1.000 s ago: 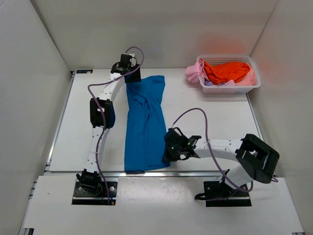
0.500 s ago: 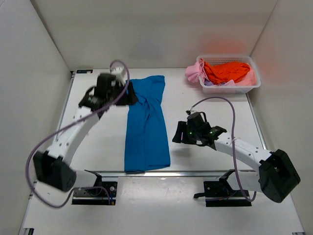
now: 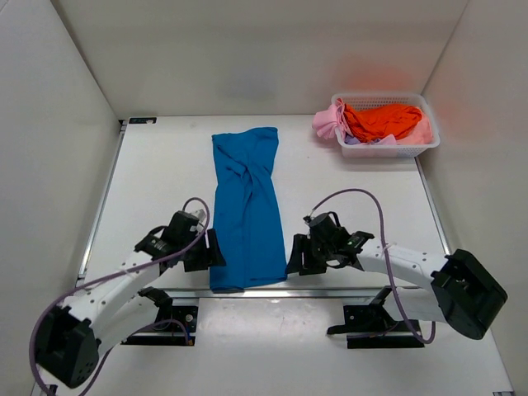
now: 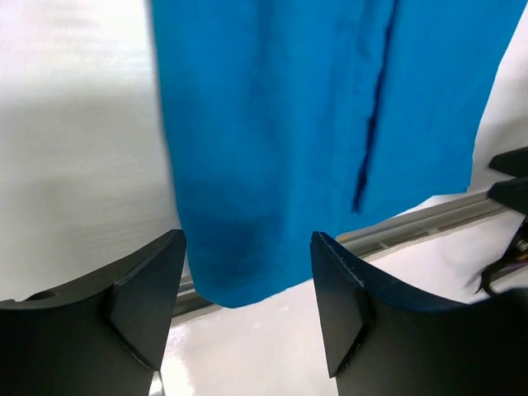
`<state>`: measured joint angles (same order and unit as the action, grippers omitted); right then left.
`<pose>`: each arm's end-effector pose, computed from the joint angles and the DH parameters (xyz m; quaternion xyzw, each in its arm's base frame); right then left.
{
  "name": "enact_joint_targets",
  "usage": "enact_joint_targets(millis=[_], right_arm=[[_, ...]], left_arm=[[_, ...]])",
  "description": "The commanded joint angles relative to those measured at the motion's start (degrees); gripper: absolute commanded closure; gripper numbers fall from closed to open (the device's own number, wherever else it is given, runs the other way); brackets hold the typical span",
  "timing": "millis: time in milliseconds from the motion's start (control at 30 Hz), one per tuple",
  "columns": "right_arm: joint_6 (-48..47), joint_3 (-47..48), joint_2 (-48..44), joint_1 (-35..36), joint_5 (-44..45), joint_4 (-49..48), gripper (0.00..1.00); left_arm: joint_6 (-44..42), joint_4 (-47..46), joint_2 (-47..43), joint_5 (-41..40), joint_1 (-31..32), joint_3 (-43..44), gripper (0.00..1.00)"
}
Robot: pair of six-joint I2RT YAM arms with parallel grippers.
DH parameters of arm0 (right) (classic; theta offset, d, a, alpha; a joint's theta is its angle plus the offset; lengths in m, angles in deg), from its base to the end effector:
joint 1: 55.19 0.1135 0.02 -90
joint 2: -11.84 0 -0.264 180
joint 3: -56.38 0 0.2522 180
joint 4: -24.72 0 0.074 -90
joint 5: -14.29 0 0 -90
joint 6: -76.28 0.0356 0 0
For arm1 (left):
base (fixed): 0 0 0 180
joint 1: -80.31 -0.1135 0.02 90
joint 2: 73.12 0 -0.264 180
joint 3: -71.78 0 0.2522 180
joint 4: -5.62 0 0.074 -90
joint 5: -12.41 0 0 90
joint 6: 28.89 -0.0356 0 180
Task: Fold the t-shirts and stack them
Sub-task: Grab the bottom of the folded rectangular tshirt with both arms
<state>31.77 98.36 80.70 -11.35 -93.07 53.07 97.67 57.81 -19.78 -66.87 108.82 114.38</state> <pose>0.1451 0.1540 0.1570 -0.0315 0.9439 0.3101 0.1088 0.1372 -0.0821 0.1812 -0.0461 0.9671 -0.2019 0.1476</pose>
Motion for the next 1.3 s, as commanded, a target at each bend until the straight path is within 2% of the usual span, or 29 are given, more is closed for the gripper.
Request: enact_joint_targets(millis=[0, 233, 333, 400, 433, 467, 567, 633, 833, 933, 1133, 1267], right_arm=[[3.81, -0.1, 2.5, 2.13, -1.0, -5.62, 0.5], [3.99, 1.91, 9.7, 3.54, -1.26, -8.35, 0.51], [4.43, 2.54, 12.17, 4.5, -1.35, -8.96, 0.56], [4.69, 2.36, 12.96, 4.16, -1.97, -10.37, 0.76], [4.95, 1.92, 13.31, 4.24, -2.41, -10.89, 0.82], [5.04, 1.92, 13.14, 4.42, -2.76, -10.72, 0.99], [5.3, 2.01, 12.7, 5.82, -2.41, -7.66, 1.0], [5.39, 2.44, 11.31, 7.05, -2.67, -5.9, 1.0], [6.45, 2.01, 9.54, 10.57, -6.01, -2.9, 1.0], [4.52, 5.07, 10.15, 10.22, -7.07, -0.18, 1.0], [-3.56, 17.27, 14.36, 3.73, -9.26, 9.04, 1.0], [-8.84, 26.59, 17.7, -4.17, -10.67, 12.91, 1.0]], left_arm=[[7.47, -3.27, -5.95, 1.14, -0.48, -4.84, 0.27], [9.85, -5.65, -3.95, 1.41, 2.95, -8.01, 0.3], [10.03, -6.78, -4.3, 0.88, 2.86, -9.41, 0.37], [10.03, -7.58, -3.69, 2.01, 3.74, -10.47, 0.7], [10.11, -8.11, -2.99, 2.2, 4.0, -10.99, 0.75], [9.94, -8.11, -2.63, 3.16, 4.53, -11.17, 0.84], [10.9, -7.06, -3.06, 2.82, 6.37, -11.61, 0.96], [10.73, -6.01, -3.94, 3.6, 7.08, -12.14, 1.0], [10.64, -2.76, -7.55, 6.15, 6.82, -12.14, 1.0], [9.33, -2.49, -6.41, 6.42, 5.16, -9.26, 1.0], [0.29, -1.61, 4.91, 7.56, -1.0, 3.66, 1.0], [-3.86, -2.13, 11.68, 8.08, -9.42, 12.71, 1.0]])
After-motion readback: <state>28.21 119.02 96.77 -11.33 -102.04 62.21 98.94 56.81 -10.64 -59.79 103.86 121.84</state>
